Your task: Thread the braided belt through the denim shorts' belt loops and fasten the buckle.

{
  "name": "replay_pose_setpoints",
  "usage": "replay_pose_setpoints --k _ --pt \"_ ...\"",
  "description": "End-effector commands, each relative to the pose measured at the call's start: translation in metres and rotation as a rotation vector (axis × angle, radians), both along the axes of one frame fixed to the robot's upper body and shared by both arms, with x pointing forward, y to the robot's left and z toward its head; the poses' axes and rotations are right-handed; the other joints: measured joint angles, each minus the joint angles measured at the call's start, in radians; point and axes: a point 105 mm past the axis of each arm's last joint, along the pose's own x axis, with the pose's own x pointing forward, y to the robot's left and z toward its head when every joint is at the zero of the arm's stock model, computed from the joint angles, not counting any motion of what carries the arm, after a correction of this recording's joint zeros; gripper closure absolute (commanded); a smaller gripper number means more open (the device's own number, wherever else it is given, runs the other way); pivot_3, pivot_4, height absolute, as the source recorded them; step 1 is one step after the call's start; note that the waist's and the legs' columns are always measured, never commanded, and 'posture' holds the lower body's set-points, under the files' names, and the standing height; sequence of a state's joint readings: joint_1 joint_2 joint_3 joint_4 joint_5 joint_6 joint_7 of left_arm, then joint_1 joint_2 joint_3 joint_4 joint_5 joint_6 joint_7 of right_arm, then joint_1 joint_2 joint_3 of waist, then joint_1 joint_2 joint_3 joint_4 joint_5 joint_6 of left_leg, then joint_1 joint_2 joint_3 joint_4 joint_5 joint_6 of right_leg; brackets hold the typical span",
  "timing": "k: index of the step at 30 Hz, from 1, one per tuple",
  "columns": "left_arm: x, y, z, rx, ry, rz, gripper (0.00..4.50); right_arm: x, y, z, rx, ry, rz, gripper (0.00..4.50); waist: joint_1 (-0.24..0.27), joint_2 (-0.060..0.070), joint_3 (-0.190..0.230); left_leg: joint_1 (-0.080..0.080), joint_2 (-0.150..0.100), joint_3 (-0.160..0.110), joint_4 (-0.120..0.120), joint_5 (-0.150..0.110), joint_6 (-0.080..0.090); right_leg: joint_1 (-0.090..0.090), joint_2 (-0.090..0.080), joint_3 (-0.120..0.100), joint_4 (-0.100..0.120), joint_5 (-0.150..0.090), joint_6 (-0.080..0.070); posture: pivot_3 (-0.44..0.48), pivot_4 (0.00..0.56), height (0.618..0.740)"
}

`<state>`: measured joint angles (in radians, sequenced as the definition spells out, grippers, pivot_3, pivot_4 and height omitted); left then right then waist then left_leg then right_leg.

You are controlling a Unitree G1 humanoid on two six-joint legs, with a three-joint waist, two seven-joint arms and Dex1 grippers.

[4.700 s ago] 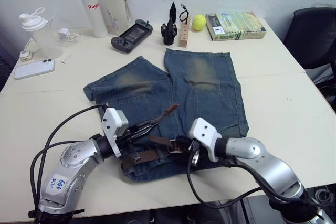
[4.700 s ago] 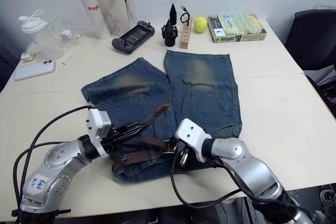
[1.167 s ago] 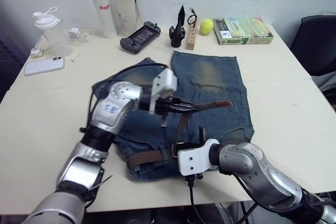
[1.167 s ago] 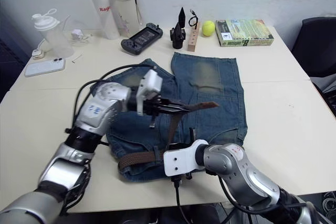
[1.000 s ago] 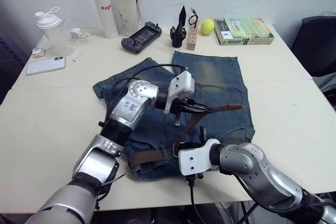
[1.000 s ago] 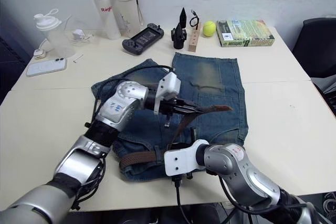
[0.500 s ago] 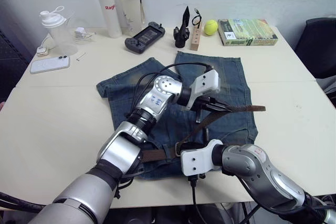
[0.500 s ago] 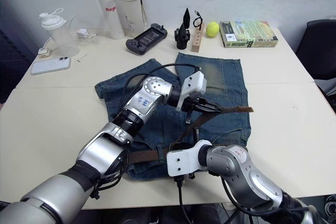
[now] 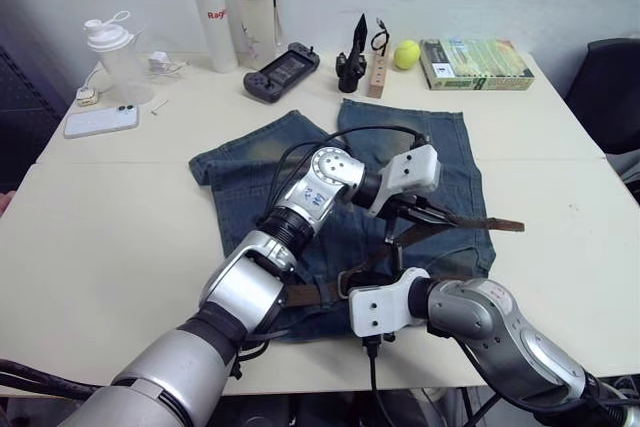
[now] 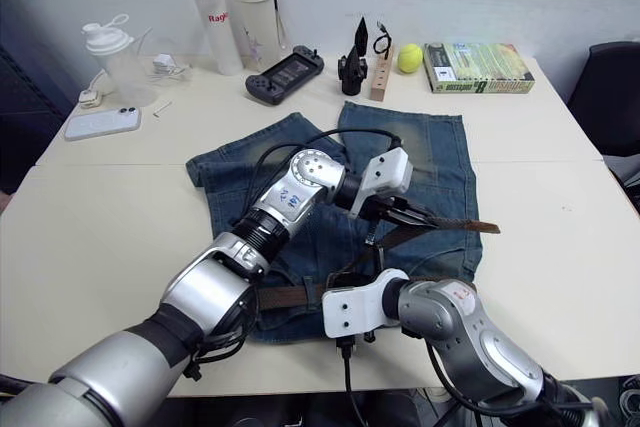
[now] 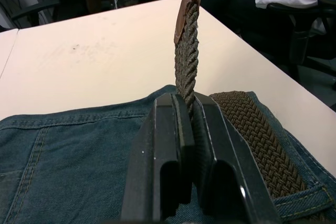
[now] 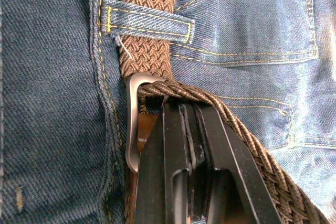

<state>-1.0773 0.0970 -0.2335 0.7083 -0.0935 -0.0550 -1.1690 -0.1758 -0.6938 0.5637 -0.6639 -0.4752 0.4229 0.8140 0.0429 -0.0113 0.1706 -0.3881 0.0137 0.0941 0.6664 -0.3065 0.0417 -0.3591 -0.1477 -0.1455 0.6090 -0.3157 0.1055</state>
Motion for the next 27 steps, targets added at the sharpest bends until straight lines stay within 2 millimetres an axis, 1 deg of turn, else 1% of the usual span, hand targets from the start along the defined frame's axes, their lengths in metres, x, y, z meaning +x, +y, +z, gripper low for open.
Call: replay_pose_setpoints --k 1,2,3,4,5,6,8,10,14,16,18,21,22,24,25,26,27 --pt "-0.002 0.030 0.045 -0.162 -0.169 0.082 4.50 -0.026 -0.018 -0.069 -0.092 0.354 -0.085 4.47 0.000 0.000 0.000 0.000 0.000 -0.001 0.000 0.000 0.000 0.001 0.000 -0.002 0.000 0.000 0.000 0.000 0.150 0.724" --pt "-0.003 0.040 0.041 -0.152 -0.177 0.103 4.50 -0.024 -0.018 -0.067 -0.079 0.351 -0.097 4.47 0.001 0.000 0.000 0.000 0.000 -0.002 0.001 0.000 0.000 0.001 0.000 -0.002 0.000 0.000 0.000 0.000 0.150 0.724" --pt "-0.007 0.057 0.032 -0.116 -0.201 0.129 4.50 -0.020 -0.018 -0.060 -0.047 0.337 -0.116 4.47 0.000 0.000 0.000 0.000 0.000 -0.002 0.001 0.001 0.000 0.002 0.000 -0.003 0.000 0.000 0.000 0.000 0.150 0.724" --pt "-0.011 0.068 0.025 -0.088 -0.215 0.145 4.50 -0.017 -0.018 -0.055 -0.025 0.328 -0.129 4.47 -0.006 0.000 0.000 0.000 0.000 -0.002 0.002 0.001 0.000 0.002 0.000 -0.004 0.000 0.000 0.000 0.000 0.150 0.724" --pt "-0.014 0.075 0.021 -0.069 -0.224 0.155 4.50 -0.015 -0.018 -0.052 -0.010 0.322 -0.137 4.47 -0.007 0.001 0.001 0.000 0.000 -0.002 0.001 0.000 0.000 0.002 0.000 -0.003 0.000 0.000 0.000 0.000 0.150 0.724" --pt "-0.022 0.090 0.005 -0.012 -0.246 0.167 4.50 -0.009 -0.015 -0.037 0.073 0.320 -0.168 4.47 -0.008 0.001 0.001 0.000 0.000 -0.002 0.001 0.000 0.000 0.003 0.000 -0.002 0.000 0.000 0.000 0.000 0.150 0.724" --pt "-0.034 0.110 -0.016 0.068 -0.270 0.189 4.50 -0.004 -0.011 -0.015 0.200 0.331 -0.213 4.47 -0.017 0.003 0.002 0.000 0.000 -0.003 0.000 0.000 -0.001 0.002 0.000 -0.002 -0.001 0.000 0.000 0.000 0.150 0.724" --pt "-0.039 0.121 -0.025 0.104 -0.286 0.225 4.50 0.001 -0.010 0.003 0.292 0.343 -0.250 4.47 -0.017 0.005 0.003 -0.001 0.000 -0.003 -0.001 0.000 -0.001 0.002 0.000 -0.002 0.001 0.000 0.000 0.000 0.150 0.724" --pt "-0.046 0.131 -0.026 0.116 -0.305 0.282 4.50 0.007 -0.010 0.045 0.467 0.351 -0.266 4.47 -0.017 0.006 0.009 -0.006 -0.001 -0.005 0.001 0.000 0.000 -0.001 -0.001 -0.004 0.000 0.000 0.000 0.000 0.150 0.724" --pt "-0.048 0.134 -0.027 0.119 -0.302 0.302 4.50 0.007 -0.011 0.056 0.495 0.352 -0.260 4.47 -0.018 0.007 0.010 -0.008 -0.001 -0.005 0.001 0.000 0.000 -0.004 -0.002 -0.003 -0.002 0.000 0.000 0.000 0.150 0.724" --pt "-0.051 0.135 -0.028 0.122 -0.303 0.308 4.50 0.007 -0.014 0.063 0.519 0.343 -0.266 4.47 -0.021 0.008 0.010 -0.008 -0.001 -0.005 -0.001 0.000 -0.001 -0.006 -0.001 -0.003 0.000 0.000 0.000 0.000 0.150 0.724" --pt "-0.055 0.136 -0.028 0.119 -0.317 0.320 4.50 0.005 -0.020 0.068 0.527 0.322 -0.272 4.47 -0.022 0.008 0.011 -0.012 0.000 -0.004 -0.003 0.002 -0.003 -0.011 0.001 -0.004 0.004 0.000 -0.001 0.000 0.150 0.724" --pt "-0.057 0.137 -0.030 0.127 -0.324 0.321 4.50 0.003 -0.021 0.069 0.535 0.318 -0.267 4.47 -0.022 0.008 0.011 -0.016 0.000 -0.002 -0.002 0.004 -0.002 -0.015 0.003 -0.006 0.006 0.000 -0.001 0.000 0.150 0.724" --pt "-0.059 0.139 -0.033 0.137 -0.327 0.322 4.50 -0.002 -0.020 0.071 0.556 0.326 -0.253 4.47 -0.021 0.008 0.011 -0.017 -0.001 -0.001 -0.002 0.004 -0.001 -0.017 0.006 -0.010 0.007 0.000 -0.001 0.000 0.150 0.724" --pt "-0.060 0.139 -0.033 0.135 -0.324 0.327 4.50 -0.007 -0.020 0.070 0.558 0.339 -0.241 3.84 -0.021 0.008 0.011 -0.017 -0.001 -0.001 -0.002 0.004 -0.001 -0.017 0.006 -0.010 0.007 0.000 0.000 0.000 0.150 0.724" --pt "-0.061 0.139 -0.033 0.129 -0.316 0.332 4.50 -0.014 -0.020 0.066 0.538 0.356 -0.227 3.67 -0.021 0.008 0.011 -0.017 -0.001 0.000 -0.002 0.005 0.000 -0.017 0.006 -0.010 0.007 0.000 0.000 0.000 0.150 0.724" --pt "-0.062 0.139 -0.033 0.124 -0.311 0.335 4.50 -0.019 -0.021 0.063 0.518 0.369 -0.217 3.25 -0.021 0.008 0.011 -0.017 -0.001 0.000 -0.002 0.005 0.000 -0.016 0.006 -0.010 0.007 0.000 0.000 0.000 0.150 0.724"
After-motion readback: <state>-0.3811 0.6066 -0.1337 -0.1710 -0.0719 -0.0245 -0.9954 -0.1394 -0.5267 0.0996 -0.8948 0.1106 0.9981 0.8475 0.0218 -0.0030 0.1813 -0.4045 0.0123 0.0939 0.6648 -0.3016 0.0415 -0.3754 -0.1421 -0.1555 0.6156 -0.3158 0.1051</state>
